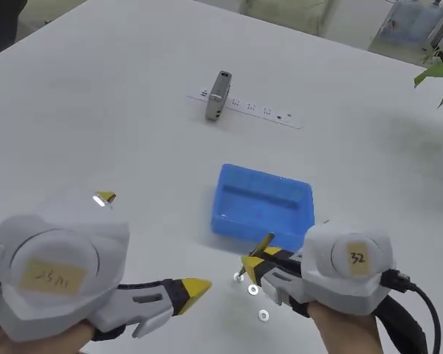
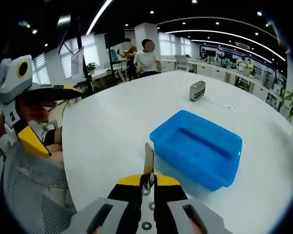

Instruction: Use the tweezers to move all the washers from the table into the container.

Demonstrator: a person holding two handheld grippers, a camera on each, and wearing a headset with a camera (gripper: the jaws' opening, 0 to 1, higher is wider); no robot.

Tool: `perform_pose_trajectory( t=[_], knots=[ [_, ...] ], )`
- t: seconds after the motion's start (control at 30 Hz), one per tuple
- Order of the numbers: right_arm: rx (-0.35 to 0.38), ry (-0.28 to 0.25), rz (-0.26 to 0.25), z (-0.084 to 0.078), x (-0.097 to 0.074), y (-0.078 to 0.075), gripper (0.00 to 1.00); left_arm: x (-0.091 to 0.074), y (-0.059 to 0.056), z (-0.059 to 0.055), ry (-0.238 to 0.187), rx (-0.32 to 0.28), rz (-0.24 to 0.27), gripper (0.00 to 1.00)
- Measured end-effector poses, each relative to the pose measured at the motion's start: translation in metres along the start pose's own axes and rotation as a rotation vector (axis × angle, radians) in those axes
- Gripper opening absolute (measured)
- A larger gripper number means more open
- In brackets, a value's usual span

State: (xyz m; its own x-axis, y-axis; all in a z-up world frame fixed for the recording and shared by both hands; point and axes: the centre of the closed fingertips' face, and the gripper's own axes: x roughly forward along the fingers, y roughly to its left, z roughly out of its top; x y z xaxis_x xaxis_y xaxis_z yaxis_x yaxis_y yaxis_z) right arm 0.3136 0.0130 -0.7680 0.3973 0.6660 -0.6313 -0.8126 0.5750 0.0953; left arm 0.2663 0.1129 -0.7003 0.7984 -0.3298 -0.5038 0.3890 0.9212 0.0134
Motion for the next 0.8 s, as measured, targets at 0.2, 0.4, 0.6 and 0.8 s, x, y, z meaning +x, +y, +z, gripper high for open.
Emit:
perform_pose_trajectory(
  t=[0.2, 0.4, 0.6, 0.8],
  knots=[
    [-0.032, -0.033, -0.002, 0.019, -0.011, -0.004, 0.04, 0.000, -0.004, 0.003, -0.010, -0.032, -0.020, 0.95],
    [-0.071, -0.077, -0.021, 0.044, -0.020, -0.013, 0.04, 0.000, -0.005, 0.004, -0.010, -0.029, -0.021, 0.96],
    [-0.070, -0.131, -0.054, 0.071, -0.019, -0.030, 0.04, -0.002, -0.004, 0.003, -0.008, -0.027, -0.019, 0.95],
    [-0.033, -0.151, -0.093, 0.076, -0.009, -0.049, 0.04, -0.001, -0.003, 0.004, -0.010, -0.031, -0.019, 0.95]
  ],
)
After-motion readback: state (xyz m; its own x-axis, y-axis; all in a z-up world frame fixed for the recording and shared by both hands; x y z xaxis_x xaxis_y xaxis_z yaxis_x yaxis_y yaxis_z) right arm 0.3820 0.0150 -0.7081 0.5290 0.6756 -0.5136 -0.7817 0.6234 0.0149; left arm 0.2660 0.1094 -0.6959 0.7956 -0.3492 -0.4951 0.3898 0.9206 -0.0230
